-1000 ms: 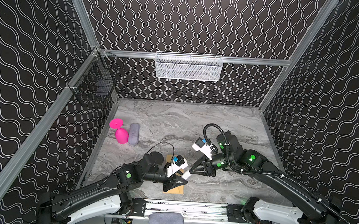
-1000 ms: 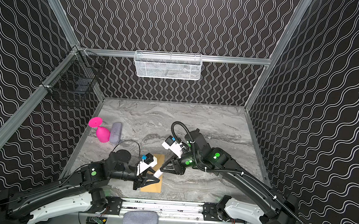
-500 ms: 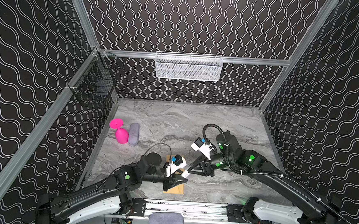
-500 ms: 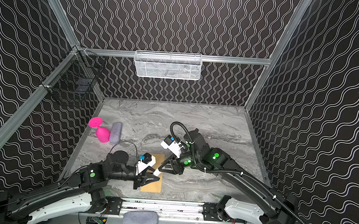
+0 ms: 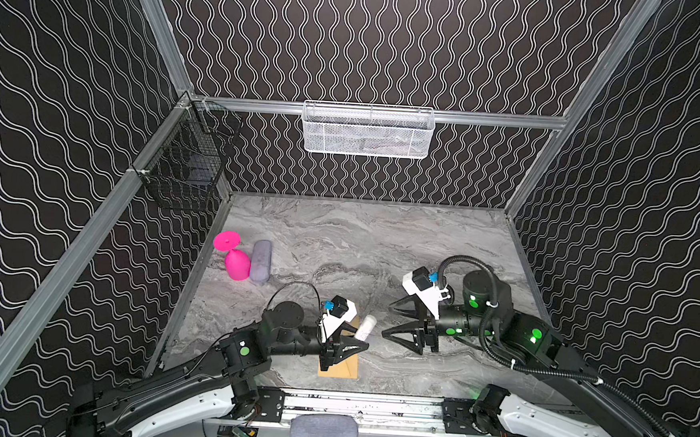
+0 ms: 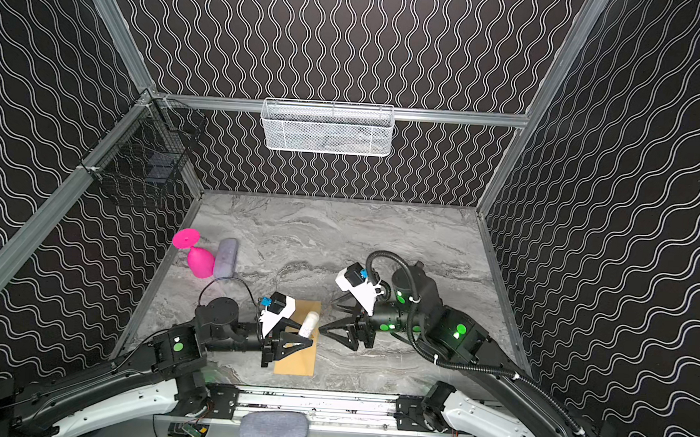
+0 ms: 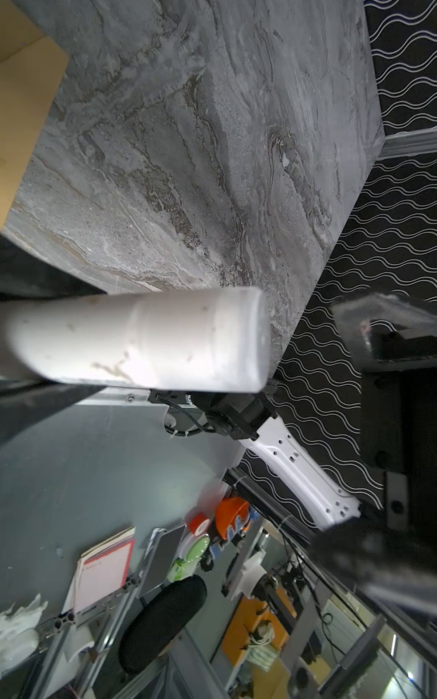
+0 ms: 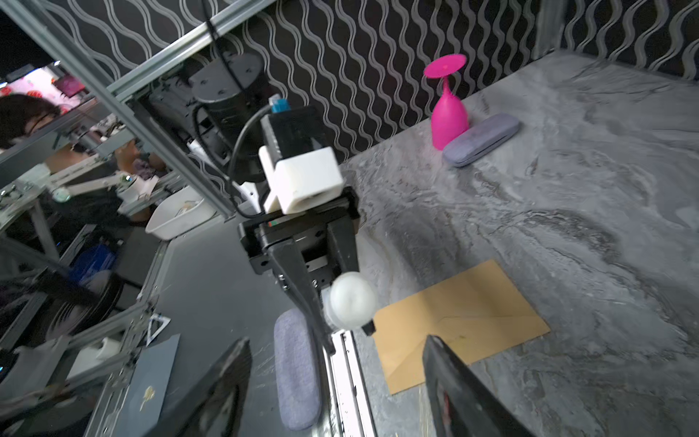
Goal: Place the letter into the envelope and seal it
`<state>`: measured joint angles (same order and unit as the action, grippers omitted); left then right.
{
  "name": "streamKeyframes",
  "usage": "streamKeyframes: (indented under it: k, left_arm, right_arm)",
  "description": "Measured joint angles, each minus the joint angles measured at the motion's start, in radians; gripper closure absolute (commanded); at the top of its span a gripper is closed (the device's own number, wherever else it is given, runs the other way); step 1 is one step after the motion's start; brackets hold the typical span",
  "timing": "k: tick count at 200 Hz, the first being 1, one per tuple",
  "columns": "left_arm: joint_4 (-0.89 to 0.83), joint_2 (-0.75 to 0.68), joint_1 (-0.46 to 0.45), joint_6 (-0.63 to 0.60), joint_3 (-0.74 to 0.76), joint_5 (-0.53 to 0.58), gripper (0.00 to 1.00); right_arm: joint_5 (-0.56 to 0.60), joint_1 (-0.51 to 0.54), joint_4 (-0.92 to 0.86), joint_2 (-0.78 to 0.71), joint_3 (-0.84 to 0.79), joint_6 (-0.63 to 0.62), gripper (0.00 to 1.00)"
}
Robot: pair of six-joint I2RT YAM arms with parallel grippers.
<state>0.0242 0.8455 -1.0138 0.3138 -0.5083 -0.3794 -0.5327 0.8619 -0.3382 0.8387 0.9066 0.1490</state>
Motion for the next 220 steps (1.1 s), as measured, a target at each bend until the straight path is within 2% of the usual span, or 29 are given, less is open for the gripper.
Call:
streamKeyframes:
  k: [34,59,90,133,166,220]
  left_arm:
    - [-0.08,-0.012,-0.001,0.107,-0.032,0.146,1.0]
    - [-0.231,0.026,-0.001,0.211,-0.092,0.293,1.0]
    - [-0.478,0.134,-0.001,0.321,-0.169,0.46,1.0]
    - [-0.8,0.323,-0.001,0.501,-0.22,0.674,1.0]
    - [-0.9,0.413,-0.001,0.587,-0.219,0.734,1.0]
    - [-0.889,0.495,0.002,0.613,-0.168,0.699,1.0]
  right_arm:
    - [0.174,0.012,0.224,-0.082,-0.199,0.257,0.33]
    - [0.362,0.055,0.257,-0.134,-0.274,0.378,0.31]
    - [0.551,0.09,0.254,-0.107,-0.335,0.439,0.29]
    - [0.672,0.093,0.264,-0.051,-0.439,0.462,0.27]
    - [0.718,0.093,0.279,-0.002,-0.467,0.461,0.25]
    - [0.728,0.093,0.293,0.043,-0.467,0.434,0.23]
